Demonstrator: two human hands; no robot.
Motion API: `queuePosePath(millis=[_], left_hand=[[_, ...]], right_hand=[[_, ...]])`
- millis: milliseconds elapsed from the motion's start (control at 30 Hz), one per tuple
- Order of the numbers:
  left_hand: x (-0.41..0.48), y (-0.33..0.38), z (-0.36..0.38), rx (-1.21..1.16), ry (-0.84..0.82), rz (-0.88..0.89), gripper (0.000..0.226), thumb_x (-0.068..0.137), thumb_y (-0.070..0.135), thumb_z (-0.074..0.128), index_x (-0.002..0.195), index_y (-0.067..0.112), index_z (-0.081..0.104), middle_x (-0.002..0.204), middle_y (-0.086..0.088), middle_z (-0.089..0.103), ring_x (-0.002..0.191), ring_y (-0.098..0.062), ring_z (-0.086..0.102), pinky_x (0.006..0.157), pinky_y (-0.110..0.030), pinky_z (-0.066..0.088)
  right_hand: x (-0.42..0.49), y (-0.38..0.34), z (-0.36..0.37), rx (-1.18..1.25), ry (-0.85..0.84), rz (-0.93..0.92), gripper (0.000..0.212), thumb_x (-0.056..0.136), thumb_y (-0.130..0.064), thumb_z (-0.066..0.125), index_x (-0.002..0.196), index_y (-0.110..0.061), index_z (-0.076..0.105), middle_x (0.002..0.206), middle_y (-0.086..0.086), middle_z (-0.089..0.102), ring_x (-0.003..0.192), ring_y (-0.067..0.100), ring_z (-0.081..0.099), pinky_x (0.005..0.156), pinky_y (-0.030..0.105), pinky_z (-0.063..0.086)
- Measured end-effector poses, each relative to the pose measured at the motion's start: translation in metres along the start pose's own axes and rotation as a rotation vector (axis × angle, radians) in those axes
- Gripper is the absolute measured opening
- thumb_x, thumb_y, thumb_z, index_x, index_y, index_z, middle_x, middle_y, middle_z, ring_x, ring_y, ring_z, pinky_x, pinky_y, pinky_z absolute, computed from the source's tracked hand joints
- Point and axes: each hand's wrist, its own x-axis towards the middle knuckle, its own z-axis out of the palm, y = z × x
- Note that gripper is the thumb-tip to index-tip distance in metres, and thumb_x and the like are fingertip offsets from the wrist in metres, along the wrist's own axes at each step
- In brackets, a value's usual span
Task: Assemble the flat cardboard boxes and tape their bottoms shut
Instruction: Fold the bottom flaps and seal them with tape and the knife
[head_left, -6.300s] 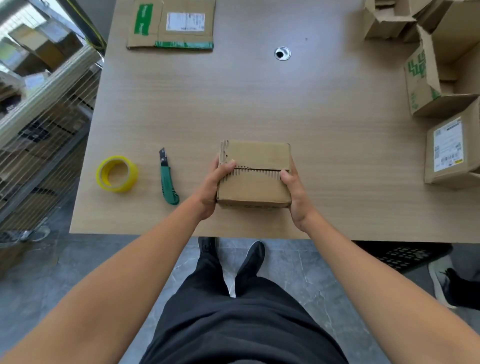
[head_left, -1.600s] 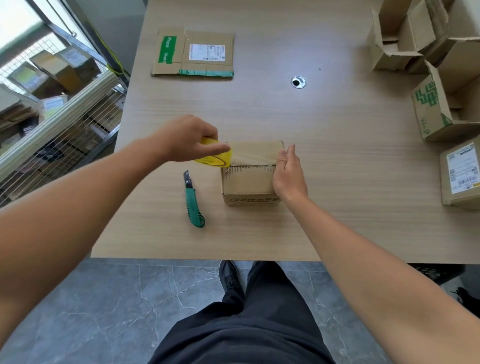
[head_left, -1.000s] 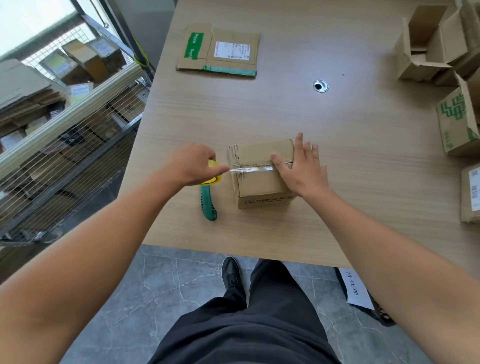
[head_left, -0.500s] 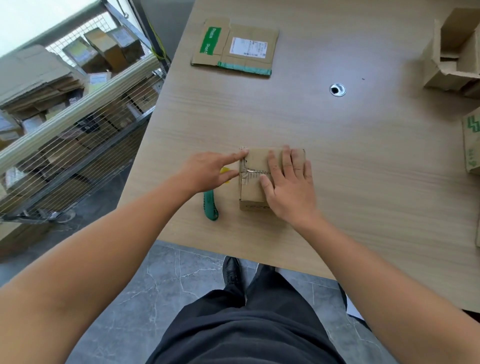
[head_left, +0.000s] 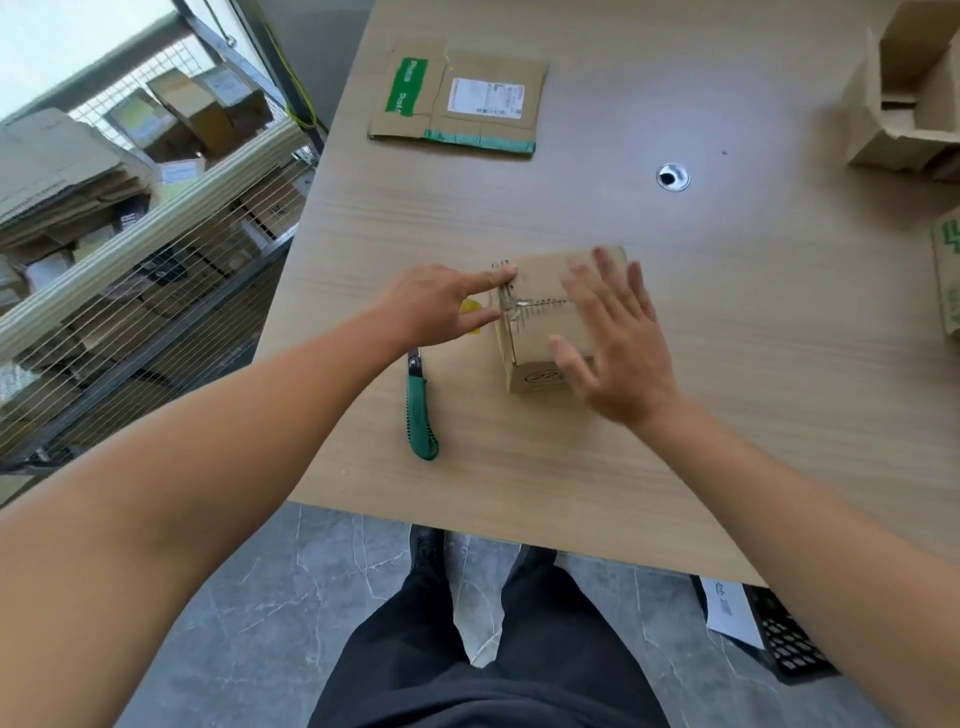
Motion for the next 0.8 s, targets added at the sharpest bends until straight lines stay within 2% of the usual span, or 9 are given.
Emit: queuePosePath(millis=[67, 167, 267, 333, 433, 533, 600, 700, 800], left_hand=[[-0.003, -0.002, 0.000, -0.011, 0.008, 0.029, 0.058, 0.096, 0.062, 0.047, 0.151, 0.051, 0.031, 0.071, 0.000, 0.051, 0.075, -0.024, 0.054, 0.066, -0.032, 0.033], [-0.005, -0.003, -0.002, -0.020, 0.005, 0.070, 0.057, 0.098, 0.058, 0.049, 0.152, 0.046, 0.034, 0.062, 0.005, 0.041, 0.072, -0.021, 0.047, 0.066, -0.032, 0.033], [-0.002, -0.006, -0.004, 0.003, -0.008, 0.099, 0.058, 0.098, 0.060, 0.047, 0.152, 0.048, 0.031, 0.076, -0.001, 0.055, 0.086, -0.028, 0.058, 0.073, -0.037, 0.043], [0.001, -0.007, -0.005, 0.010, 0.000, 0.116, 0.057, 0.098, 0.060, 0.047, 0.151, 0.050, 0.031, 0.077, 0.001, 0.057, 0.096, -0.030, 0.061, 0.076, -0.037, 0.043], [0.000, -0.005, -0.006, 0.018, 0.000, 0.136, 0.057, 0.098, 0.061, 0.046, 0.151, 0.051, 0.030, 0.067, 0.012, 0.043, 0.097, -0.029, 0.060, 0.072, -0.034, 0.037], [0.004, -0.008, -0.002, 0.052, 0.014, 0.124, 0.056, 0.098, 0.064, 0.042, 0.151, 0.052, 0.029, 0.088, -0.002, 0.064, 0.101, -0.030, 0.061, 0.072, -0.035, 0.038], [0.005, -0.007, 0.003, 0.061, 0.030, 0.129, 0.056, 0.097, 0.065, 0.040, 0.151, 0.053, 0.027, 0.100, -0.008, 0.068, 0.101, -0.031, 0.061, 0.075, -0.038, 0.042], [0.003, -0.006, 0.007, 0.046, 0.032, 0.148, 0.057, 0.098, 0.065, 0.038, 0.152, 0.053, 0.024, 0.100, -0.011, 0.067, 0.099, -0.034, 0.062, 0.070, -0.037, 0.039], [0.004, -0.006, 0.009, 0.021, 0.027, 0.158, 0.057, 0.099, 0.062, 0.039, 0.153, 0.052, 0.024, 0.102, -0.014, 0.067, 0.098, -0.037, 0.062, 0.071, -0.037, 0.037]], right_hand=[[-0.039, -0.042, 0.018, 0.103, 0.020, -0.113, 0.059, 0.098, -0.039, 0.051, 0.144, -0.003, 0.048, 0.151, 0.014, 0.049, 0.150, 0.029, 0.032, 0.125, 0.049, 0.018], [-0.071, -0.110, 0.068, 0.236, -0.191, 0.032, 0.057, 0.096, -0.041, 0.060, 0.139, -0.005, 0.053, 0.132, 0.012, 0.060, 0.125, 0.027, 0.055, 0.105, 0.047, 0.048], [-0.052, -0.151, 0.129, 0.178, -0.441, 0.361, 0.081, 0.094, -0.058, 0.056, 0.152, -0.006, 0.033, 0.140, 0.013, 0.048, 0.125, 0.030, 0.047, 0.099, 0.046, 0.047], [-0.032, -0.166, 0.162, 0.043, -0.484, 0.516, 0.085, 0.094, -0.061, 0.052, 0.153, -0.006, 0.027, 0.141, 0.016, 0.044, 0.124, 0.033, 0.045, 0.094, 0.045, 0.044], [-0.020, -0.176, 0.191, -0.180, -0.446, 0.566, 0.068, 0.099, -0.039, 0.050, 0.151, -0.001, 0.028, 0.139, 0.017, 0.046, 0.120, 0.033, 0.047, 0.087, 0.042, 0.044], [-0.022, -0.171, 0.194, -0.208, -0.470, 0.566, 0.051, 0.099, -0.018, 0.043, 0.145, 0.002, 0.031, 0.136, 0.020, 0.045, 0.117, 0.035, 0.049, 0.089, 0.042, 0.044], [-0.030, -0.161, 0.178, 0.000, -0.463, 0.652, 0.038, 0.098, -0.021, 0.043, 0.131, -0.002, 0.042, 0.123, 0.016, 0.049, 0.107, 0.033, 0.052, 0.084, 0.044, 0.044], [-0.068, -0.146, 0.131, 0.420, -0.322, 0.751, 0.009, 0.101, -0.023, 0.045, 0.098, -0.018, 0.052, 0.091, 0.002, 0.051, 0.075, 0.016, 0.050, 0.067, 0.035, 0.039], [-0.106, -0.142, 0.076, 0.530, -0.065, 0.839, 0.016, 0.106, -0.027, 0.049, 0.091, -0.022, 0.052, 0.072, -0.009, 0.047, 0.060, 0.007, 0.042, 0.058, 0.025, 0.033]])
